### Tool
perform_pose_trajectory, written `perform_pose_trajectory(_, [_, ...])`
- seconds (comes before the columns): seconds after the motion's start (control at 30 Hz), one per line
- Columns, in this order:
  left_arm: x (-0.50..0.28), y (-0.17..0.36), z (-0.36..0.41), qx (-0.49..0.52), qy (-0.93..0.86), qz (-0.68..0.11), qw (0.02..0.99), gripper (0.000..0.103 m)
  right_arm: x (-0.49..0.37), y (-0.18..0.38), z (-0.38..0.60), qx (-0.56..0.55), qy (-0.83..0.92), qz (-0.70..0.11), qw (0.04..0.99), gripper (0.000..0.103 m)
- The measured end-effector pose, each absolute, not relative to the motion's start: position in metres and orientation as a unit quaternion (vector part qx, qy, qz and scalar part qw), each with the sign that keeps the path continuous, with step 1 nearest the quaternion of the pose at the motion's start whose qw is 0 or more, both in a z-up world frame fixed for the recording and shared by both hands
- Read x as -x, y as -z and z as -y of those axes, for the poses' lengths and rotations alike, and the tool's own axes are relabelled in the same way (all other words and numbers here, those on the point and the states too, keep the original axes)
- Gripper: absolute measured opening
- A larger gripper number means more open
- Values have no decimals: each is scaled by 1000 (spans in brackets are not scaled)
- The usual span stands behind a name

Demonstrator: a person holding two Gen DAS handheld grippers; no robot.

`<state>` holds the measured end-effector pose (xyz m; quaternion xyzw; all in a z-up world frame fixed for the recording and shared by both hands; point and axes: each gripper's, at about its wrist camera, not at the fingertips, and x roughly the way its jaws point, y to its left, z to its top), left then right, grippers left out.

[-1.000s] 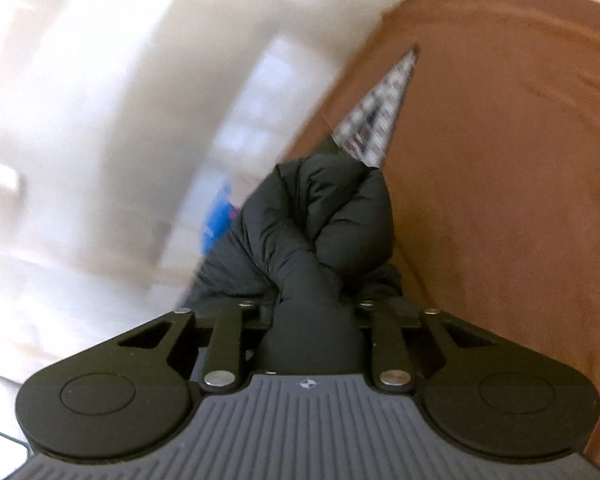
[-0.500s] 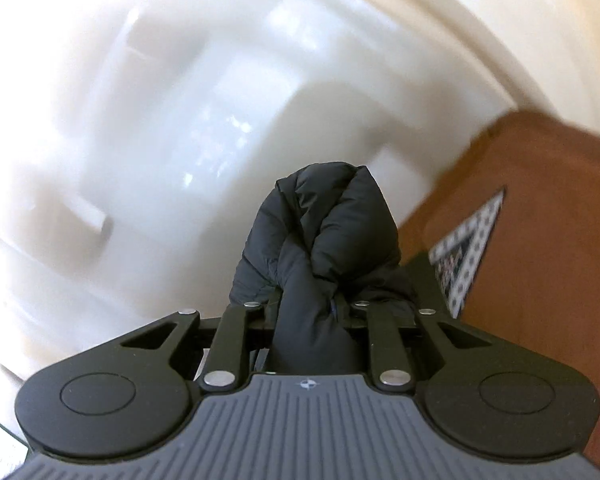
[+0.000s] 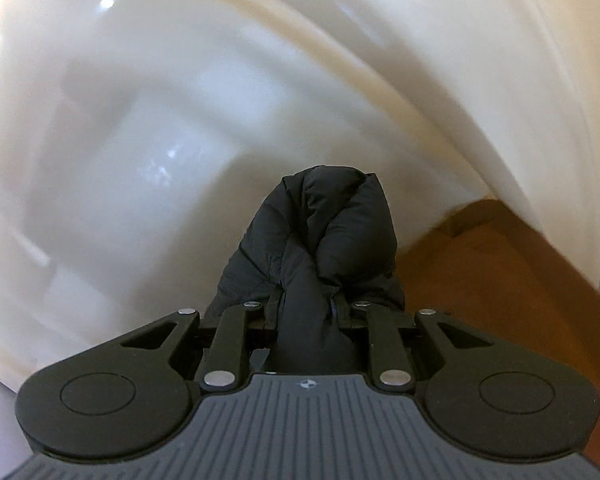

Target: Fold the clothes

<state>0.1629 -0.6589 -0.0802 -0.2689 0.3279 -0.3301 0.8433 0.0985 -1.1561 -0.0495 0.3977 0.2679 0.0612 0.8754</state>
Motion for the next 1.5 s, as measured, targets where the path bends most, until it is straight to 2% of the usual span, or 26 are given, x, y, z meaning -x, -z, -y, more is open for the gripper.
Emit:
perform_pose_trajectory(0.07, [-174, 101, 691, 262, 282, -340, 858, 33, -106, 60, 1170, -386, -56, -275, 879, 26])
perform_pose_trajectory(0.1, [-179, 110, 703, 260, 255, -343, 866, 38, -110, 65, 1177, -380, -53, -278, 880, 31])
perform_pose_trajectory(0.13, [-183, 119, 711, 262, 233, -344, 871, 54, -114, 70, 1184, -374, -50, -282, 882, 34])
perform_pose_trajectory(0.17, [-187, 125, 717, 268, 214, -348, 873, 64, -118, 76, 1191, -368, -47, -285, 884, 43])
perform_pose_trajectory(0.2, [-191, 132, 722, 273, 194, -352, 874, 67, -122, 81, 1198, -362, -44, -289, 885, 51])
perform_pose_trajectory(0.23, [-193, 135, 725, 274, 179, -355, 876, 71, -126, 86, 1205, -357, -42, -292, 886, 54])
perform_pose_trajectory(0.3, [-191, 126, 725, 258, 168, -363, 880, 72, -134, 97, 1219, -345, -36, -299, 889, 71])
perform_pose_trajectory(0.43, [-178, 88, 711, 221, 162, -368, 888, 81, -150, 118, 1248, -320, -25, -312, 894, 83])
perform_pose_trajectory(0.47, [-170, 78, 707, 213, 157, -358, 896, 86, -154, 123, 1255, -314, -22, -316, 895, 88])
perform_pose_trajectory(0.5, [-161, 70, 703, 202, 147, -347, 904, 88, -158, 128, 1262, -308, -19, -319, 896, 88])
perform_pose_trajectory(0.6, [-141, 58, 694, 187, 136, -338, 912, 89, -136, 120, 1260, -301, -22, -307, 903, 89])
perform_pose_trajectory(0.7, [-133, 71, 691, 190, 132, -357, 905, 89, -94, 115, 1237, -339, -58, -311, 886, 91])
perform_pose_trajectory(0.87, [-141, 98, 693, 211, 117, -374, 896, 89, -41, 159, 1170, -390, -112, -370, 836, 94])
perform_pose_trajectory(1.03, [-148, 105, 701, 198, 125, -385, 893, 89, -50, 164, 1129, -329, -141, -396, 846, 94])
perform_pose_trajectory(1.1, [-151, 110, 706, 184, 133, -397, 889, 86, -55, 162, 1116, -298, -149, -401, 853, 94])
perform_pose_trajectory(1.13, [-152, 112, 708, 176, 138, -402, 888, 75, -57, 162, 1110, -283, -152, -404, 857, 93])
perform_pose_trajectory(1.17, [-152, 111, 710, 171, 142, -405, 887, 66, -60, 161, 1103, -267, -156, -406, 860, 64])
perform_pose_trajectory(1.2, [-150, 109, 709, 171, 145, -404, 887, 63, -63, 160, 1096, -252, -159, -408, 863, 13])
perform_pose_trajectory(1.23, [-147, 105, 709, 175, 151, -403, 886, 62, -65, 159, 1090, -236, -163, -410, 866, 14])
perform_pose_trajectory(1.3, [-140, 97, 707, 173, 170, -397, 885, 65, -68, 154, 1080, -205, -167, -410, 873, 11])
perform_pose_trajectory(1.4, [-125, 92, 707, 149, 197, -397, 884, 67, -49, 117, 1102, -175, -146, -378, 897, 11])
perform_pose_trajectory(1.5, [-121, 116, 718, 114, 193, -419, 880, 71, -47, 122, 1110, -164, -133, -396, 893, 12])
